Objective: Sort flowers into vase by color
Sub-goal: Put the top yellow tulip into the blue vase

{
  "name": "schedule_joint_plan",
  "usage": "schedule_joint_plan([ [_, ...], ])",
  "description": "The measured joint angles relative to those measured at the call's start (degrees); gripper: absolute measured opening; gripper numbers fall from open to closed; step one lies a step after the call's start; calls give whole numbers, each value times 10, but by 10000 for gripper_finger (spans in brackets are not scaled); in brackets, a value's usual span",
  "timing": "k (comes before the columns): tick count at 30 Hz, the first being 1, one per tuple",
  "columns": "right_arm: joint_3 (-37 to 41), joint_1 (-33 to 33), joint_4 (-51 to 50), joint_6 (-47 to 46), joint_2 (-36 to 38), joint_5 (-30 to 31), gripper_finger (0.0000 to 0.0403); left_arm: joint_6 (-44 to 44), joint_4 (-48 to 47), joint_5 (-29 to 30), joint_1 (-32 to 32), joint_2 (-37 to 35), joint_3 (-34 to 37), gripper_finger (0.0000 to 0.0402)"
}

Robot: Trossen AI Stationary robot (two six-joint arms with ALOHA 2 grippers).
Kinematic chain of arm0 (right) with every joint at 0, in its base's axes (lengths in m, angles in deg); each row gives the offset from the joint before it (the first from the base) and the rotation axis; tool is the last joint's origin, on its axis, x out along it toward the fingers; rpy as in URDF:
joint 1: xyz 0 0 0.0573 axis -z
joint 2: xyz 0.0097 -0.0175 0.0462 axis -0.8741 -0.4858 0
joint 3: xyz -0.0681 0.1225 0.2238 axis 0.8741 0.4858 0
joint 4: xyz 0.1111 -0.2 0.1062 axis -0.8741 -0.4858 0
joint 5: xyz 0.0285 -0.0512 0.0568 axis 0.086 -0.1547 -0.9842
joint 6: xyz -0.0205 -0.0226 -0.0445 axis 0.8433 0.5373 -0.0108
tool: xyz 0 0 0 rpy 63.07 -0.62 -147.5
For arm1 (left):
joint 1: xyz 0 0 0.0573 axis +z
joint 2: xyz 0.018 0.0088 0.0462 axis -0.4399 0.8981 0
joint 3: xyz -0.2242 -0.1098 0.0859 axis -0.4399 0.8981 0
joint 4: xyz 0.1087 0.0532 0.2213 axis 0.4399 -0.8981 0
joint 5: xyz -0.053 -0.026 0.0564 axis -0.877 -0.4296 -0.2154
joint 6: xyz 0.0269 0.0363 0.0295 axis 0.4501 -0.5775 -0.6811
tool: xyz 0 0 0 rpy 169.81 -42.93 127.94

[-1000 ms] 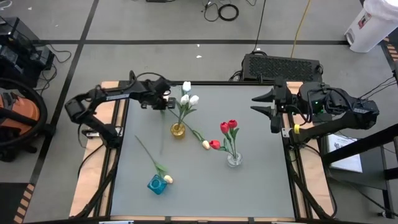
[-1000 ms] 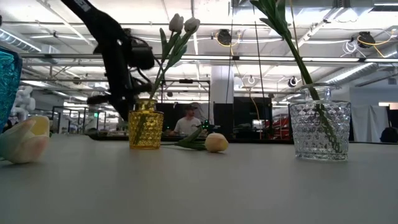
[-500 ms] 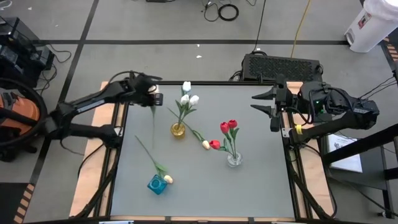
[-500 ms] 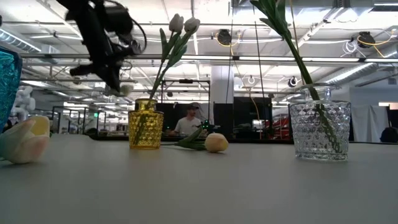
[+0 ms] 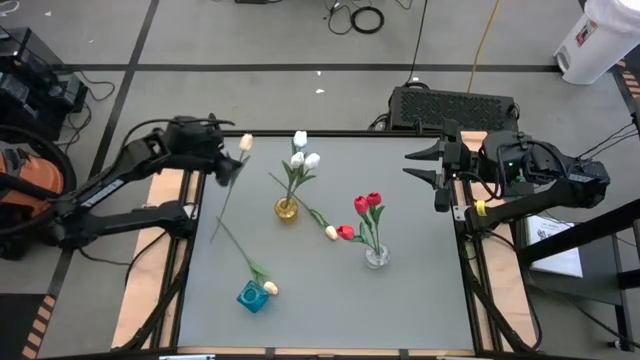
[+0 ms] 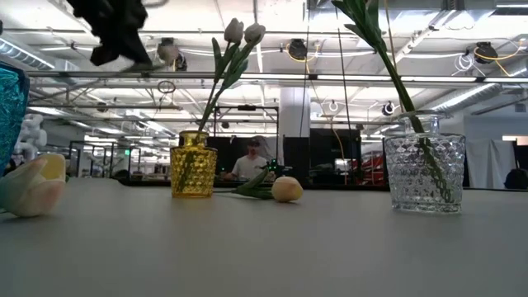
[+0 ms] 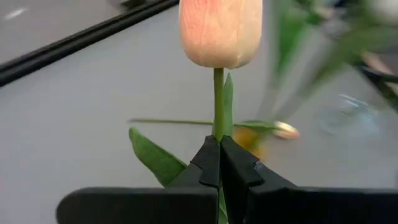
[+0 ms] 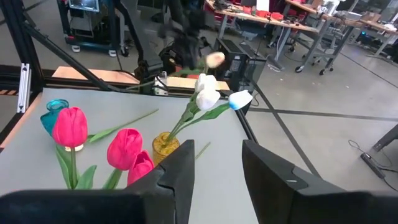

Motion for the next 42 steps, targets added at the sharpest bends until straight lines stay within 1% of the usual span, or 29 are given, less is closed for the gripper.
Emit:
schedule_joint_plan([
  [3, 0, 0, 0, 0, 0, 0, 125, -42, 6, -72, 0, -29, -1, 1],
  [7, 0, 0, 0, 0, 0, 0, 125, -71, 8, -161, 0, -67, -1, 1],
  [13, 0, 0, 0, 0, 0, 0, 125, -77, 57, -253, 0, -139, -1, 1],
  [16, 0, 0, 0, 0, 0, 0, 125, -50, 103, -281, 0, -168, -1, 1],
  [18, 0, 0, 0, 0, 0, 0, 125, -23, 137, -296, -1, -177, -1, 1],
  [20, 0, 0, 0, 0, 0, 0, 125, -6, 172, -322, -3, -184, -1, 1],
  [26, 0, 0, 0, 0, 0, 0, 125, 13, 243, -407, -18, -182, -1, 1],
  [32, 0, 0, 0, 0, 0, 0, 125, 11, 268, -486, -38, -178, -1, 1],
  [34, 0, 0, 0, 0, 0, 0, 125, 16, 277, -507, -44, -177, -1, 1],
  [37, 0, 0, 0, 0, 0, 0, 125, -3, 278, -531, -55, -177, -1, 1],
  [39, 0, 0, 0, 0, 0, 0, 125, -16, 278, -528, -69, -177, -1, 1],
  [42, 0, 0, 0, 0, 0, 0, 125, -23, 283, -509, -111, -177, -1, 1],
])
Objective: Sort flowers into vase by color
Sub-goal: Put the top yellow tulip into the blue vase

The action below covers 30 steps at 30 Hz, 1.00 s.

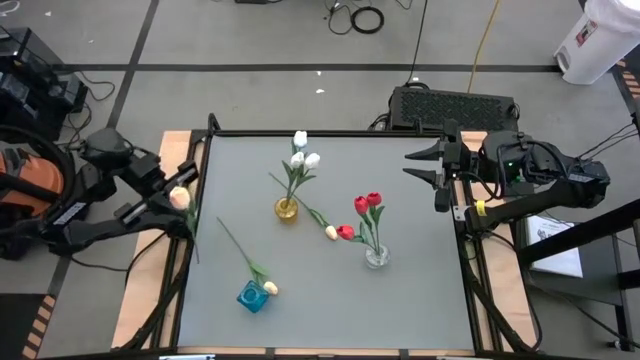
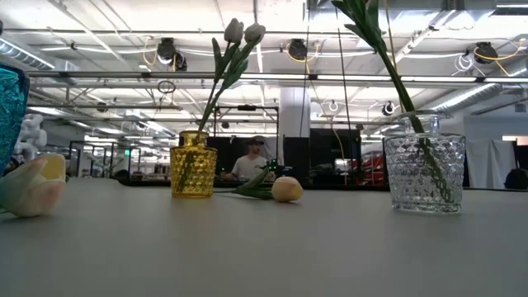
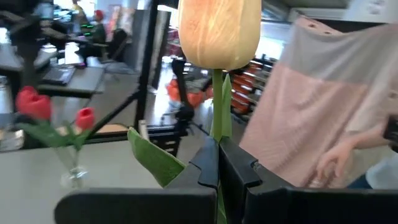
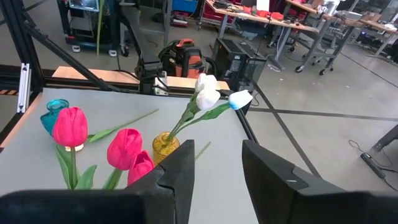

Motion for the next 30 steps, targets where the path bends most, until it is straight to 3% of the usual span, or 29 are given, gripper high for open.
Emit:
schedule_joint_plan([
  [16, 0, 0, 0, 0, 0, 0, 125, -3, 40, 94, -350, 55, 0, 1],
  [21, 0, 0, 0, 0, 0, 0, 125, -28, 56, 152, -382, 85, 0, 1],
  [30, 0, 0, 0, 0, 0, 0, 125, -26, 198, 235, -381, 140, 0, 1],
])
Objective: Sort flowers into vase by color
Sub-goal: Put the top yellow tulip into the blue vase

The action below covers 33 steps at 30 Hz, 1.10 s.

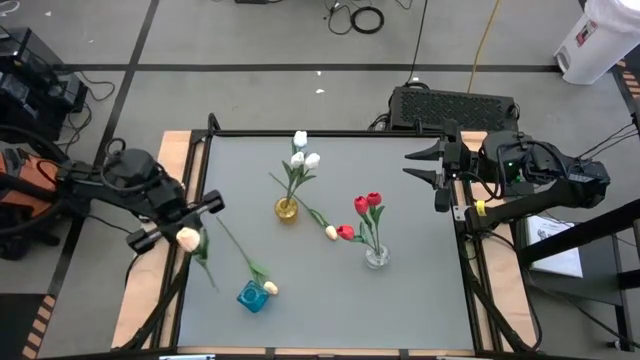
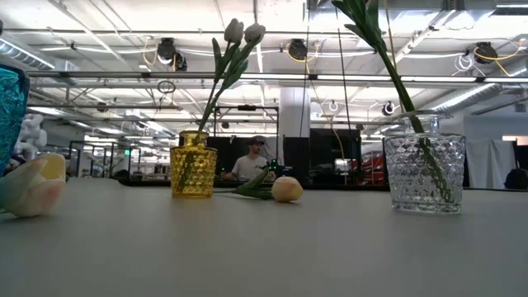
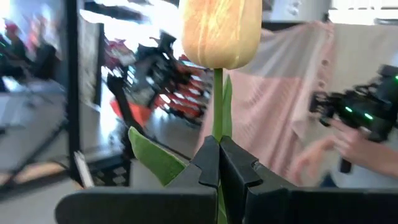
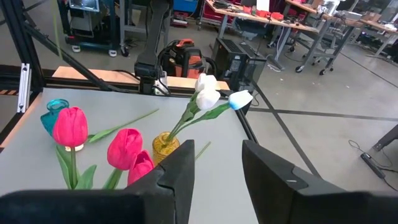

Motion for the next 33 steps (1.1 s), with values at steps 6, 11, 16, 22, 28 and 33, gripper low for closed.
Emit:
schedule_joint_plan([
  [6, 0, 0, 0, 0, 0, 0, 125, -6, 63, 59, 0, 26, 0, 1],
  [11, 0, 0, 0, 0, 0, 0, 125, -35, 80, 97, 0, 42, 11, 1],
  [16, 0, 0, 0, 0, 0, 0, 125, -15, 135, 114, 0, 54, 47, 1],
  [22, 0, 0, 0, 0, 0, 0, 125, -15, 141, 128, 0, 57, 76, 1],
  [28, 0, 0, 0, 0, 0, 0, 125, -14, 142, 136, 0, 56, 91, 1],
  [33, 0, 0, 0, 0, 0, 0, 125, -4, 143, 136, 0, 52, 106, 1],
])
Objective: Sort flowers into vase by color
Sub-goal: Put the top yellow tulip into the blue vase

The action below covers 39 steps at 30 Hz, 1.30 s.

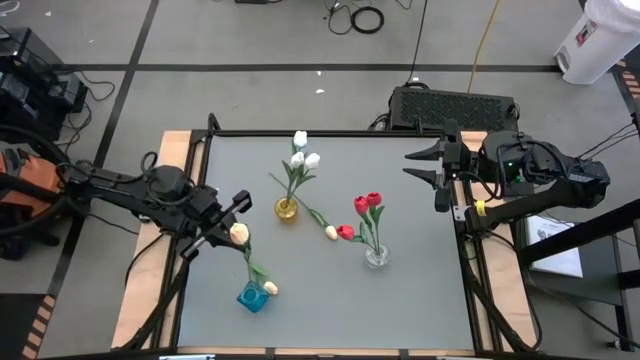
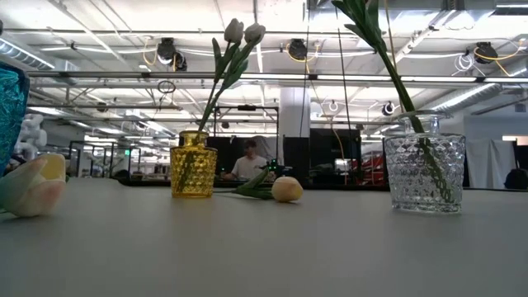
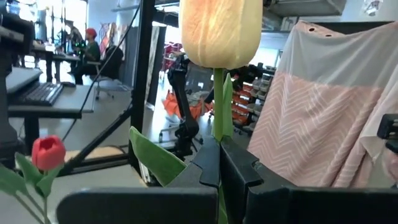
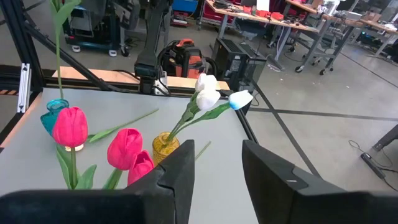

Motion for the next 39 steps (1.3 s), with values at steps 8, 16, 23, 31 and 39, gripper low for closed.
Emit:
schedule_joint_plan([
  [8, 0, 0, 0, 0, 0, 0, 125, 5, -1, -3, 0, -2, 10, 1],
  [16, 0, 0, 0, 0, 0, 0, 125, 11, -3, -5, 0, -2, 10, 1],
  [23, 0, 0, 0, 0, 0, 0, 125, 21, -3, -5, -5, -1, 10, 1],
  [31, 0, 0, 0, 0, 0, 0, 125, 16, -3, 1, -19, 15, 10, 1],
  [39, 0, 0, 0, 0, 0, 0, 125, 5, -1, 2, -19, 26, 10, 1],
])
